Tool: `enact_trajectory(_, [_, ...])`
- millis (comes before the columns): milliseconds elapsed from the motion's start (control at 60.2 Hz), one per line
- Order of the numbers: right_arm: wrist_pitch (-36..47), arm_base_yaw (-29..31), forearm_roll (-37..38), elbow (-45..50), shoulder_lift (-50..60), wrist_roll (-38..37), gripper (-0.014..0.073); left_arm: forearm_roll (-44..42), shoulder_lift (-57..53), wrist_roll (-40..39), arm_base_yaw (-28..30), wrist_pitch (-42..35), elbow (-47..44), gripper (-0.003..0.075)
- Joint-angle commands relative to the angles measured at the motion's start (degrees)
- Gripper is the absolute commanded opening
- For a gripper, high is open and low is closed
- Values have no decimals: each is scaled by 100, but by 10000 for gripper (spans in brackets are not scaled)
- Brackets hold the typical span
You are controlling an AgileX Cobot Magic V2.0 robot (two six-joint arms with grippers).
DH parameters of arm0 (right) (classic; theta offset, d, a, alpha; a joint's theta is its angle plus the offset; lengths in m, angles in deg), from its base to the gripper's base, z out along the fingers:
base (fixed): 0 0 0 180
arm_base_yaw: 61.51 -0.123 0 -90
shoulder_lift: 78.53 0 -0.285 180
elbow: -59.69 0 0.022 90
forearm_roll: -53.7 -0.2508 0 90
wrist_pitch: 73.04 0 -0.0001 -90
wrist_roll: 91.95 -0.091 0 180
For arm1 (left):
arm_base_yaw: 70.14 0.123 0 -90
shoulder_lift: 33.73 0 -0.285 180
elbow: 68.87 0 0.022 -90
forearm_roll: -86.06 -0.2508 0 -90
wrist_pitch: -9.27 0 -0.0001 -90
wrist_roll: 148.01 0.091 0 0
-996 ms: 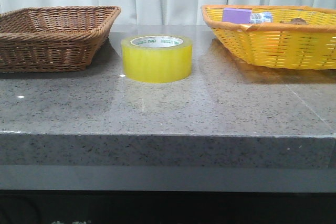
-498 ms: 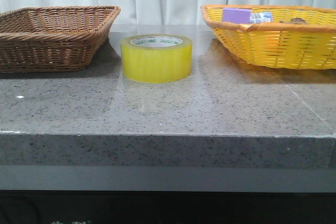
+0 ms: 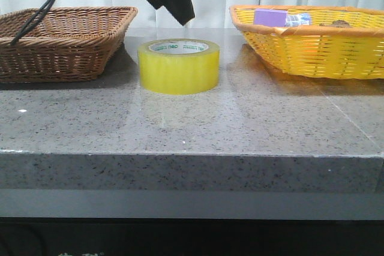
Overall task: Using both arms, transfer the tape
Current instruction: 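Lower the left gripper into the tape roll's hole and grasp it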
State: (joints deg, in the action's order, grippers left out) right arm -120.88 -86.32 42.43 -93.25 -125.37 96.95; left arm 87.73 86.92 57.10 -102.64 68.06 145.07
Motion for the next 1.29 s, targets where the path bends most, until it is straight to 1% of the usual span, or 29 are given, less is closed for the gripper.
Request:
enact_trajectory(0, [365, 19, -8, -133, 13, 6, 451, -14, -233, 47, -42, -193, 206, 418])
enact_trajectory(415, [365, 19, -8, -133, 13, 6, 451, -52, 325, 257, 26, 59, 602, 418])
enact_trajectory(680, [365, 19, -8, -133, 13, 6, 451, 9, 791, 296, 127, 618, 969, 418])
enact_trajectory(747, [365, 19, -8, -133, 13, 6, 451, 55, 846, 409, 127, 802, 1015, 418])
enact_trajectory(813, [365, 19, -8, -133, 13, 6, 451, 133, 909, 548, 127, 876, 1015, 418])
enact_trajectory(946, [365, 19, -8, -133, 13, 6, 451, 135, 936, 558, 127, 906, 1015, 414])
enact_trajectory(1012, [365, 19, -8, -133, 13, 6, 451, 135, 936, 558, 127, 919, 1053, 376])
enact_trajectory(1079, [365, 19, -8, -133, 13, 6, 451, 146, 936, 558, 127, 919, 1102, 300])
enact_trajectory(1129, [365, 19, -8, -133, 13, 6, 451, 177, 936, 558, 127, 939, 1168, 260])
enact_trajectory(1178, [365, 19, -8, -133, 13, 6, 451, 324, 936, 558, 127, 971, 1273, 205])
enact_trajectory(1278, [365, 19, -8, -133, 13, 6, 451, 533, 936, 533, 127, 1057, 1481, 146])
